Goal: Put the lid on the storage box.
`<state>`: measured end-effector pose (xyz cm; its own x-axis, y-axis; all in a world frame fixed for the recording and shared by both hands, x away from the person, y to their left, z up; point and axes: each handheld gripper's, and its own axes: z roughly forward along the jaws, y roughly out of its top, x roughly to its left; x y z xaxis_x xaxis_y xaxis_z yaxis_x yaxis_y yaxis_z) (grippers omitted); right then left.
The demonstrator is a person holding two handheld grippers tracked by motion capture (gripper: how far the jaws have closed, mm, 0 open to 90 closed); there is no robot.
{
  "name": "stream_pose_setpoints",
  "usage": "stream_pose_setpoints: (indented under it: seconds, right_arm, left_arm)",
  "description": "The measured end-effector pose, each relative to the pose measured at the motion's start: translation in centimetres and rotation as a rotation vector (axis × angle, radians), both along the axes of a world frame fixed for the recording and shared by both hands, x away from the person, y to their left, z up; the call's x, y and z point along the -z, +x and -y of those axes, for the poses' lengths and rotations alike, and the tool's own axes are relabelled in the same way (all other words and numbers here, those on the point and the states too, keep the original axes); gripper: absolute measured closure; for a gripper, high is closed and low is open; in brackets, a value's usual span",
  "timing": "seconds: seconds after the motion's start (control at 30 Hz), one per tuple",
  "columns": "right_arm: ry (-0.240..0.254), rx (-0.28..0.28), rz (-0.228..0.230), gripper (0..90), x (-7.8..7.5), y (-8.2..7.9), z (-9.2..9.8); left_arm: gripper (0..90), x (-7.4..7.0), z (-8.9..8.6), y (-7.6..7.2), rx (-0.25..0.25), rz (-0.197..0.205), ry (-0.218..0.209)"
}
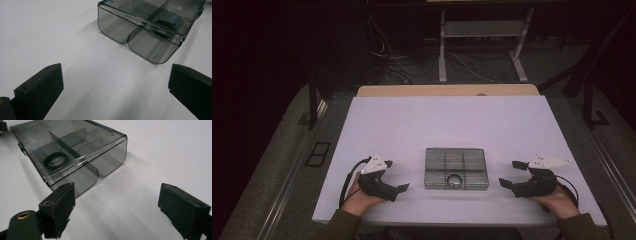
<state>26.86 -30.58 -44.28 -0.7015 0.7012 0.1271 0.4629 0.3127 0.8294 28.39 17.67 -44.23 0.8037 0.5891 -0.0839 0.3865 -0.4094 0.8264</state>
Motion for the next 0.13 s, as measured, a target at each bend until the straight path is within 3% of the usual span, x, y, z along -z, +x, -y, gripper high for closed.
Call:
stream_pose_setpoints:
  seconds: [0.13]
  right_arm:
    - [0.001,-0.001,0.002,13.8,0.0,0.02,-0.01]
  left_arm:
    - [0.0,-0.02,0.01,0.02,-0.001,0.001,0.005]
